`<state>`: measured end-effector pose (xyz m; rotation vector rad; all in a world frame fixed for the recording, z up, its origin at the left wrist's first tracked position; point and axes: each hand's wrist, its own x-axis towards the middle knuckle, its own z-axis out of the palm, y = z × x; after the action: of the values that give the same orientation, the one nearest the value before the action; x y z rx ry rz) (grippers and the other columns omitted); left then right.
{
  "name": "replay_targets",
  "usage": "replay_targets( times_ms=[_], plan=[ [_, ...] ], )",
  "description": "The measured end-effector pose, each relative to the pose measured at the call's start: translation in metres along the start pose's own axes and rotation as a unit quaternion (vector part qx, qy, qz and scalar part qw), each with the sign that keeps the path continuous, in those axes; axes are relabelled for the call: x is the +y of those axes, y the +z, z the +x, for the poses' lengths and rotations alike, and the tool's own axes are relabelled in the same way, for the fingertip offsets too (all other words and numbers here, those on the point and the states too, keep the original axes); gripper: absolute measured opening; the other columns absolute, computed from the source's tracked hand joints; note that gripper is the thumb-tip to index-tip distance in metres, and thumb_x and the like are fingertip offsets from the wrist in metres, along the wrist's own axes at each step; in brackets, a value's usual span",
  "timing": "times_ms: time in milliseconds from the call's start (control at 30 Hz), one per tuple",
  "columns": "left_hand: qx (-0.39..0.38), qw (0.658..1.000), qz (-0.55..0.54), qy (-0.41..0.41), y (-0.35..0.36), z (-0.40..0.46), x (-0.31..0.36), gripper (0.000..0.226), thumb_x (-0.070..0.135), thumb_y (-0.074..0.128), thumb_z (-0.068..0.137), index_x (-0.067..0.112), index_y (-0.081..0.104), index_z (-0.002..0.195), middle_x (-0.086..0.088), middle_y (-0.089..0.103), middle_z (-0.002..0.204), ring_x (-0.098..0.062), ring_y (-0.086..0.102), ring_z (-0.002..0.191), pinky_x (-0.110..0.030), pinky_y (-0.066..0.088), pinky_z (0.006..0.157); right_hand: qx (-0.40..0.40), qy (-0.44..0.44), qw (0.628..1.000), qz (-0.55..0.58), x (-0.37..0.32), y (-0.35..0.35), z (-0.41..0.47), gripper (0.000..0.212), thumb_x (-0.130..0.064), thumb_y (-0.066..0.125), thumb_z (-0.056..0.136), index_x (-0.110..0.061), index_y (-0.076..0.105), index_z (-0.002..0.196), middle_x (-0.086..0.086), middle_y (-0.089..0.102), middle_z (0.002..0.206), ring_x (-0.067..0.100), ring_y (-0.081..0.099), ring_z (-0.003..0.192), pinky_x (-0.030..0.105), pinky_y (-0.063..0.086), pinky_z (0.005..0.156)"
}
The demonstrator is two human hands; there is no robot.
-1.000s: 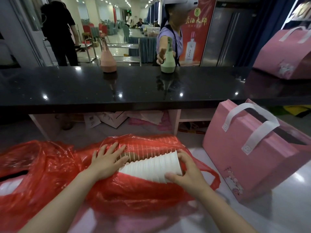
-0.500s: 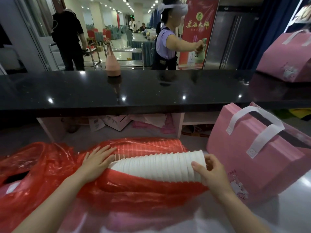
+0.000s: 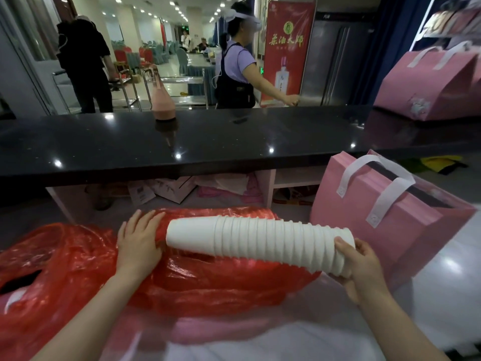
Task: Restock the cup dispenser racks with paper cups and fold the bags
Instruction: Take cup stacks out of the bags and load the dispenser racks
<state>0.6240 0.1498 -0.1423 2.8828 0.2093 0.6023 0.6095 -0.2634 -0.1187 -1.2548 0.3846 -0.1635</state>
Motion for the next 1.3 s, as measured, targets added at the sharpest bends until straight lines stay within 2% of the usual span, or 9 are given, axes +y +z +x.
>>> replay_targets(
  times_ms=[100, 167, 267, 433, 567, 733, 1033, 1200, 1300],
  plan=[
    [0.045, 0.994, -0.087, 0.052, -0.009, -0.003, 0.011, 0.050, 0.004, 0.070, 0.077, 0.009, 0.059, 0.125, -0.009, 0.057, 0.129, -0.032, 0.047, 0.124, -0.049, 0.035, 0.103, 0.007, 0.041, 0.998, 0.052, 0.006, -0.002, -0.009, 0.030, -0.014, 0.059, 0.090, -0.015, 0.051, 0.119, 0.008, 0.060, 0.106, 0.028, 0.058, 0.089, 0.045, 0.051, 0.068],
    [-0.006, 0.971, -0.236, 0.021, -0.016, -0.008, 0.024, 0.035, 0.021, 0.058, 0.093, 0.017, 0.057, 0.127, 0.009, 0.060, 0.120, -0.012, 0.055, 0.109, -0.032, 0.043, 0.089, 0.003, 0.053, 0.995, 0.081, 0.008, -0.002, -0.013, 0.037, -0.013, 0.059, 0.090, -0.016, 0.050, 0.126, 0.010, 0.060, 0.111, 0.028, 0.059, 0.091, 0.044, 0.052, 0.066],
    [-0.058, 0.876, -0.474, -0.063, -0.024, -0.013, 0.046, 0.031, 0.037, 0.043, 0.099, 0.033, 0.049, 0.129, 0.029, 0.058, 0.113, 0.015, 0.055, 0.101, -0.009, 0.040, 0.079, -0.009, 0.047, 0.994, 0.103, 0.012, -0.003, -0.016, 0.041, -0.013, 0.058, 0.089, -0.017, 0.050, 0.129, 0.012, 0.059, 0.115, 0.028, 0.059, 0.090, 0.042, 0.053, 0.061],
    [-0.055, 0.692, -0.694, -0.189, -0.035, -0.025, 0.060, 0.021, 0.035, 0.047, 0.098, 0.037, 0.048, 0.119, 0.003, 0.064, 0.115, -0.019, 0.067, 0.091, -0.030, 0.050, 0.070, -0.072, 0.030, 0.990, 0.116, 0.013, 0.004, -0.018, 0.041, -0.013, 0.059, 0.087, -0.022, 0.046, 0.126, 0.008, 0.055, 0.118, 0.028, 0.058, 0.094, 0.045, 0.054, 0.062],
    [-0.007, 0.668, -0.722, -0.178, -0.064, -0.038, 0.051, 0.034, 0.030, 0.048, 0.098, 0.034, 0.041, 0.131, 0.002, 0.063, 0.111, -0.019, 0.065, 0.089, -0.034, 0.050, 0.068, -0.154, 0.066, 0.979, 0.119, 0.017, 0.023, -0.018, 0.065, -0.019, 0.064, 0.073, -0.022, 0.043, 0.134, 0.016, 0.053, 0.128, 0.031, 0.058, 0.097, 0.043, 0.054, 0.065],
    [0.067, 0.622, -0.762, -0.169, -0.101, -0.061, 0.052, 0.040, 0.037, 0.063, 0.081, 0.022, 0.056, 0.118, 0.003, 0.069, 0.101, -0.015, 0.069, 0.088, -0.036, 0.057, 0.070, -0.293, 0.119, 0.937, 0.150, 0.018, 0.042, -0.021, 0.067, -0.022, 0.061, 0.077, -0.023, 0.040, 0.140, 0.014, 0.054, 0.134, 0.034, 0.057, 0.113, 0.043, 0.055, 0.078],
    [0.166, 0.638, -0.721, -0.213, -0.169, -0.161, 0.090, 0.044, 0.034, 0.071, 0.080, 0.027, 0.052, 0.119, -0.007, 0.061, 0.094, -0.029, 0.062, 0.088, -0.050, 0.054, 0.079, -0.516, 0.201, 0.823, 0.127, 0.004, 0.057, -0.038, 0.052, -0.023, 0.047, 0.085, -0.013, 0.043, 0.137, 0.012, 0.057, 0.122, 0.026, 0.059, 0.096, 0.035, 0.055, 0.071],
    [0.290, 0.636, -0.673, -0.243, -0.228, -0.261, 0.099, 0.022, 0.029, 0.059, 0.087, 0.013, 0.063, 0.102, -0.001, 0.067, 0.087, -0.026, 0.067, 0.089, -0.043, 0.055, 0.084, -0.542, 0.241, 0.803, 0.057, 0.005, 0.080, -0.108, 0.043, -0.052, 0.060, 0.084, -0.025, 0.053, 0.116, -0.030, 0.068, 0.085, -0.012, 0.064, 0.080, 0.008, 0.051, 0.064],
    [0.346, 0.641, -0.630, -0.270, -0.275, -0.323, 0.109, 0.033, 0.031, 0.059, 0.084, 0.013, 0.060, 0.112, -0.003, 0.067, 0.095, -0.025, 0.067, 0.090, -0.041, 0.056, 0.082, -0.647, 0.293, 0.701, 0.064, 0.016, 0.092, -0.162, 0.036, -0.034, 0.049, 0.092, -0.019, 0.055, 0.123, -0.004, 0.068, 0.116, 0.019, 0.062, 0.111, 0.035, 0.054, 0.090]
  ],
)
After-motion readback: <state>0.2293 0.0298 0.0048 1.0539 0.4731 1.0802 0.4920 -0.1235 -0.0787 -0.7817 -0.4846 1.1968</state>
